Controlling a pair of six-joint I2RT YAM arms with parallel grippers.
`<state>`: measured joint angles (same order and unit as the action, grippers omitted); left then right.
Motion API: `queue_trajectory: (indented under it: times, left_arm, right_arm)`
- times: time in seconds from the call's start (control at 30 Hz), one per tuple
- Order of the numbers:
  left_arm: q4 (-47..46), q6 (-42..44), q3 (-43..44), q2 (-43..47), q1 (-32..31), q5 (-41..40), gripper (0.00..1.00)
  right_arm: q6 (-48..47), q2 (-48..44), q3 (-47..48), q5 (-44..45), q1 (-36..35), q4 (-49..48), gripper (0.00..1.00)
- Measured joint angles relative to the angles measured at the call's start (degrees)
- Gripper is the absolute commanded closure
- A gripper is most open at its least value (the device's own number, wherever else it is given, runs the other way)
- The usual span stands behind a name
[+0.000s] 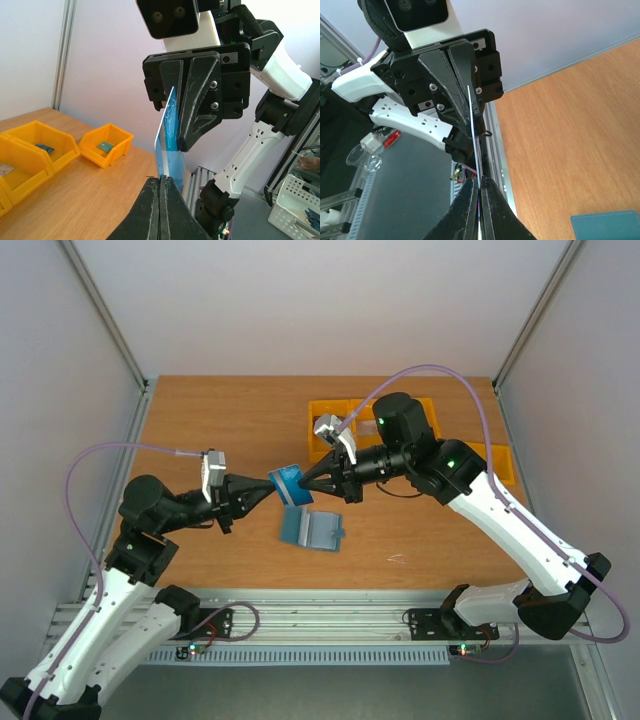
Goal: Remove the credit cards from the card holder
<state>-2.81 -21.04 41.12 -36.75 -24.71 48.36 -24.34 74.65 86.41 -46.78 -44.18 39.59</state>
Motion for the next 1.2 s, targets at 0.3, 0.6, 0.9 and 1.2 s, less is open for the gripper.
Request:
queue_trajectory:
  times: [0.3,0.6,0.9,1.2]
  left_arm:
    - [0.1,-0.6,0.0,-0.1,0.0,-1.4,0.50]
    - [2.4,0.3,-0.1,0.0,0.0,-6.6,0.01]
    - [7.6,0.5,-0.7,0.8,0.0,-17.9,0.01]
    - [15.0,-0.2,-6.9,1.0,1.3,-34.5,0.01]
  right_arm:
    - [-0.4,-0.4,0.0,0.4,-0.1,0.2,0.99]
    - [-2.0,-0.9,0.0,4.0,0.2,3.1,0.99]
    - [-5.8,0.4,3.2,13.8,1.8,13.0,0.99]
    - [-18.3,13.3,17.3,46.1,1.9,27.3,0.99]
